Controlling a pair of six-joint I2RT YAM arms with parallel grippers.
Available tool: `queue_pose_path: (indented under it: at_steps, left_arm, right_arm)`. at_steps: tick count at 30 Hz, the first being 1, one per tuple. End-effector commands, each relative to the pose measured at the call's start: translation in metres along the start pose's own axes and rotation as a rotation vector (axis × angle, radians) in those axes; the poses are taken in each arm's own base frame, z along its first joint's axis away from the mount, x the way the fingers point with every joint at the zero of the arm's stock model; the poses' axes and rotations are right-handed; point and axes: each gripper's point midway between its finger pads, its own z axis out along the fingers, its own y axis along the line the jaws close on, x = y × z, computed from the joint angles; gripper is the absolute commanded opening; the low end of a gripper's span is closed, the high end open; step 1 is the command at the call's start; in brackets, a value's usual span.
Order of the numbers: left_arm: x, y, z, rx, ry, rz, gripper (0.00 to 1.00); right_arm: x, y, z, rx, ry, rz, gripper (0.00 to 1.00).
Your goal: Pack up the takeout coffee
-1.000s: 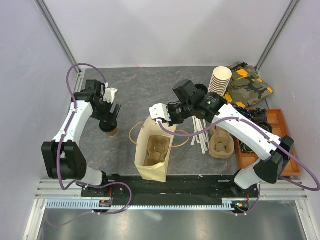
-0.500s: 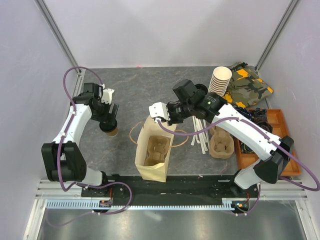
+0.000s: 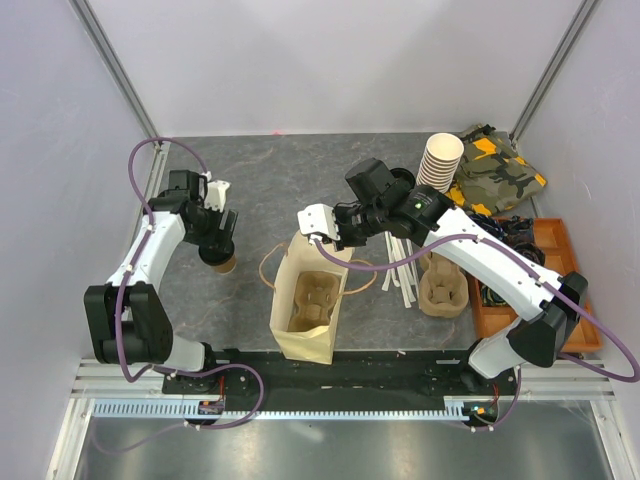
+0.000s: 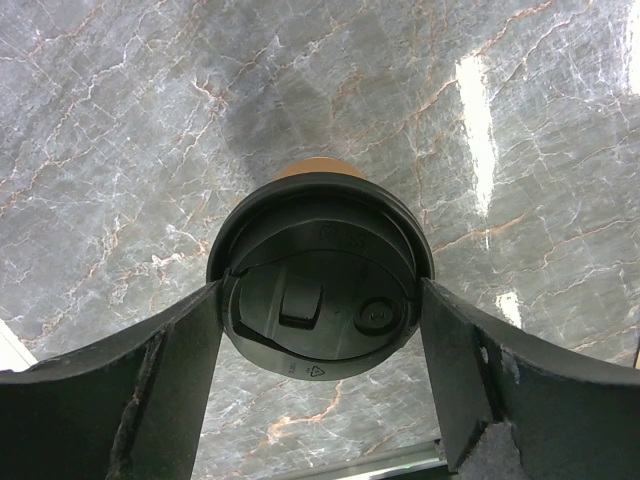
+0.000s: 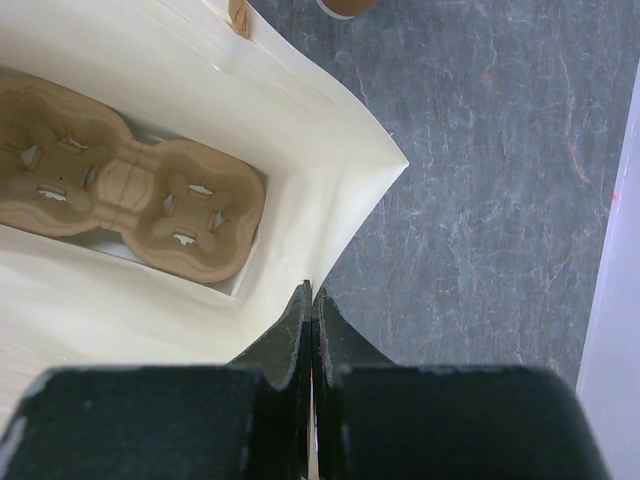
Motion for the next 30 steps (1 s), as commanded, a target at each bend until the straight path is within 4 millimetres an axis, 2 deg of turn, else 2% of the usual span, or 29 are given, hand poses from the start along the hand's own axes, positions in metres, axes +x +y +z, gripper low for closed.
queue_pose_path:
  at_steps: [1, 8, 18, 23, 28, 30]
  left_arm:
    - [-0.006, -0.002, 0.000, 0.005, -0.051, -0.007, 0.81]
    - [-0.003, -0.003, -0.001, 0.005, -0.053, -0.006, 0.78]
    - [-0.006, -0.006, -0.010, 0.015, -0.072, -0.002, 0.64]
    - [-0.022, -0.007, -0.032, 0.018, -0.130, 0.026, 0.58]
    - [-0.039, -0.007, -0.052, 0.010, -0.193, 0.047, 0.55]
    - [-0.043, -0.008, -0.057, 0.016, -0.206, 0.054, 0.54]
  right_arm:
    - [-0.006, -0.006, -0.002, 0.024, -0.013, 0.001, 0.00]
    - [-0.006, -0.008, -0.003, 0.031, -0.011, 0.003, 0.00]
    - [-0.007, -0.013, -0.006, 0.048, -0.007, -0.009, 0.00]
    - [-0.009, -0.018, -0.014, 0.075, -0.004, -0.048, 0.00]
    - [-0.031, -0.030, -0.031, 0.132, -0.047, -0.081, 0.00]
    - [-0.036, -0.027, -0.033, 0.126, -0.053, -0.104, 0.00]
